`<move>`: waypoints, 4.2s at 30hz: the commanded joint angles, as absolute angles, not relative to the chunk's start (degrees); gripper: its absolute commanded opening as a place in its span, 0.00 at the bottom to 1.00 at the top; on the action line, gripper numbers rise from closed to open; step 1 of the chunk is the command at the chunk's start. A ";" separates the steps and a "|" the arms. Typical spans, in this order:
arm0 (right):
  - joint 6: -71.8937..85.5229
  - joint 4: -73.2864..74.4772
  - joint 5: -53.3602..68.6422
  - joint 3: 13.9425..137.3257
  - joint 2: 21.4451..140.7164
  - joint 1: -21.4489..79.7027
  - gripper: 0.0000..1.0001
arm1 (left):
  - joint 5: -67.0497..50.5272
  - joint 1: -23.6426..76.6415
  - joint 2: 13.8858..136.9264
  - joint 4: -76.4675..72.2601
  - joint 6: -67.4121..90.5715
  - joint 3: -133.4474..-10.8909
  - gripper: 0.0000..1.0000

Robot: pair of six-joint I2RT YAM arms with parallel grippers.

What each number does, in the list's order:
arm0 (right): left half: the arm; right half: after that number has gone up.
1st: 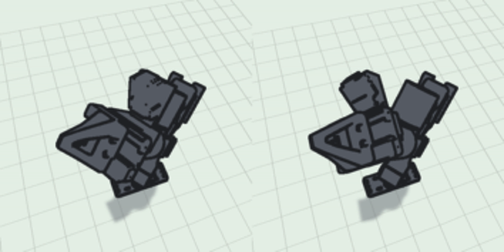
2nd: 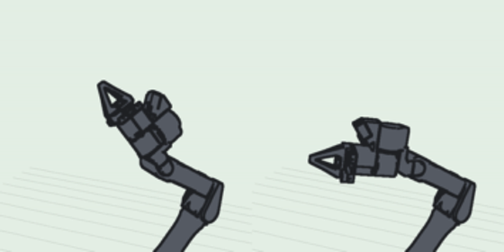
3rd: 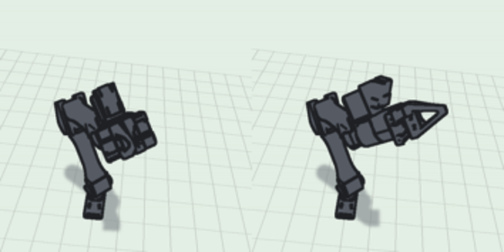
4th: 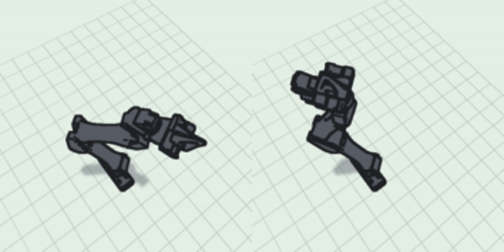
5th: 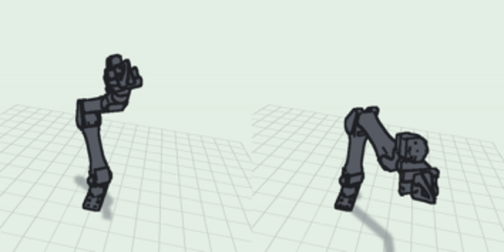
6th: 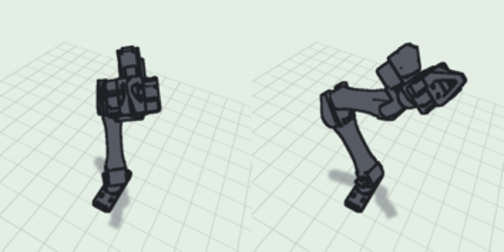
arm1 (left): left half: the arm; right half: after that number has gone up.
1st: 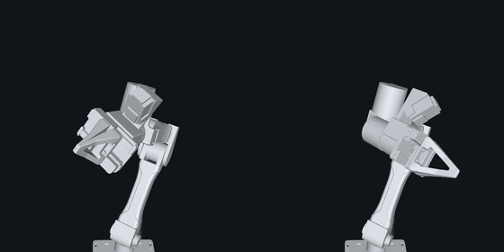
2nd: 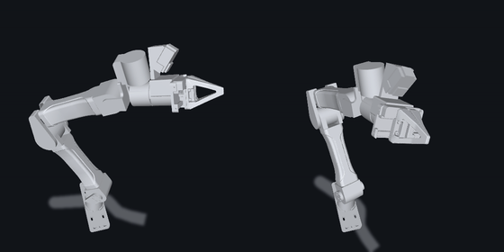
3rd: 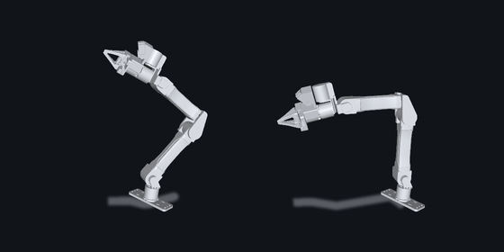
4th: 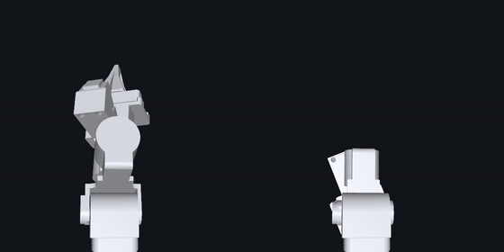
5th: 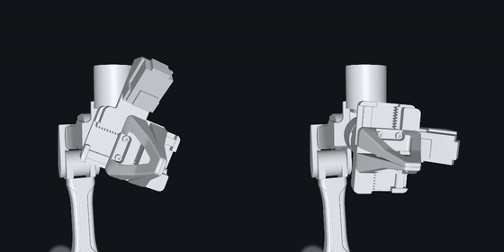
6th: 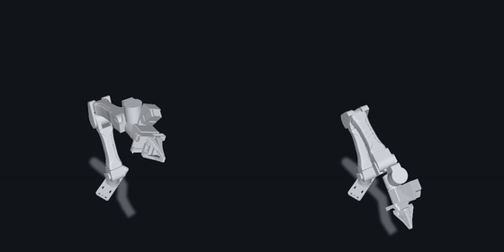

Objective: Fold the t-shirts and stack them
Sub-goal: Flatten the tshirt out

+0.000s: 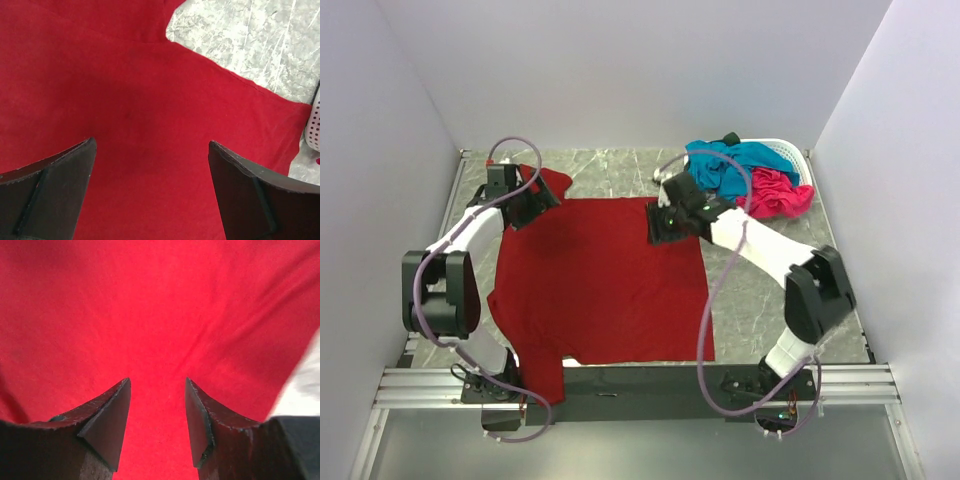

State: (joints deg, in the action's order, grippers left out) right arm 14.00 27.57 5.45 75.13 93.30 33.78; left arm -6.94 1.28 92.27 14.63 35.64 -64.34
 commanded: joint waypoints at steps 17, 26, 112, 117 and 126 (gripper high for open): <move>18.98 29.09 4.92 85.69 118.02 32.44 0.51 | -15.91 1.32 112.58 8.53 40.25 -70.57 0.99; 20.57 33.92 8.44 98.25 127.86 27.51 0.48 | -16.26 1.23 121.81 8.61 44.20 -81.29 0.99; 24.35 30.76 7.21 70.76 88.51 28.39 0.49 | 11.42 -16.78 85.71 20.39 33.31 -53.62 0.00; 24.43 30.41 6.95 69.44 89.21 28.39 0.49 | 15.02 -17.84 76.67 21.27 32.78 -51.77 0.00; 23.64 30.85 7.30 69.52 91.84 28.39 0.49 | 16.35 -21.62 68.57 23.11 31.82 -43.86 0.00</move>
